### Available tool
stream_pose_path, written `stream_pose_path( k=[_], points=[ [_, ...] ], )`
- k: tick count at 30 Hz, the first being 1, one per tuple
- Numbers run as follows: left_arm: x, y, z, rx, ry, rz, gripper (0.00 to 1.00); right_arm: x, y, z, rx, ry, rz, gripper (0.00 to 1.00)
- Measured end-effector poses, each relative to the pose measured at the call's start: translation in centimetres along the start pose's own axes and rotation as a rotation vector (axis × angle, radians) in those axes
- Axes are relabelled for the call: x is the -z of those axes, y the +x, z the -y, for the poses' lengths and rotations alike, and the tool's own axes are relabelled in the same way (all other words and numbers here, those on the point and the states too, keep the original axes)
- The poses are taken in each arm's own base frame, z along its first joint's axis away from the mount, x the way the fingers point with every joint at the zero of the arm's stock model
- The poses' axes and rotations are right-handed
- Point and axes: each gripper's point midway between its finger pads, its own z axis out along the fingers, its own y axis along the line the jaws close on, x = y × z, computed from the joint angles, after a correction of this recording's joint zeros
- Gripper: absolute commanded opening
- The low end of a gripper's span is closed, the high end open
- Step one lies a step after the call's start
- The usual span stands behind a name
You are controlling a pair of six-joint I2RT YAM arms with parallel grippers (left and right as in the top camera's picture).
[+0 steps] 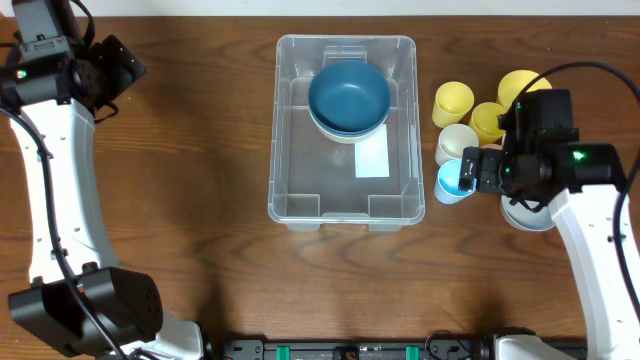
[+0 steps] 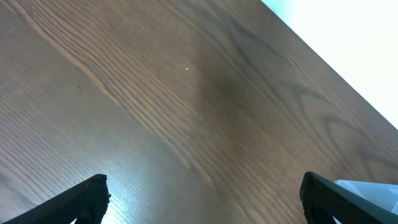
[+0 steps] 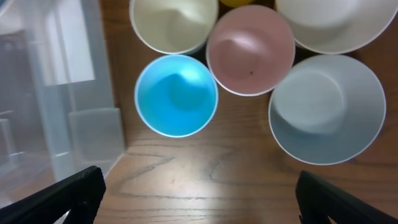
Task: Pack container
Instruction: 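Move the right gripper over the pink cup among the cups, then lower the right gripper and grasp the pink cup's rim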
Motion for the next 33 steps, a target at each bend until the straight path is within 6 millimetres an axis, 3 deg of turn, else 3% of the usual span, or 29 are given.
stream_pose_path(
  k=[8,11,16,27,33],
  points=[
    [0.0,0.0,0.0,0.000,0.000,0.000,0.98,-0.4,-2.4,3.3,-0.107,0.064,0.071,0.99],
    [0.0,0.0,0.0,0.000,0.000,0.000,0.98,-0.4,-3.2,4.9,-0.158,0.070,0.099,0.96],
    [0.0,0.0,0.0,0.000,0.000,0.001,0.98,-1.3,-3.9,5.8,-0.183,0.058,0.095,0.91],
    [0.0,0.0,0.0,0.000,0.000,0.000,0.98,-8.4,-4.7,5.9,-0.157,0.054,-0.028,0.82],
    [0.0,0.0,0.0,0.000,0.000,0.001,0.98,-10.7,-4.5,6.0,-0.138,0.059,-0.074,0.76]
  ],
)
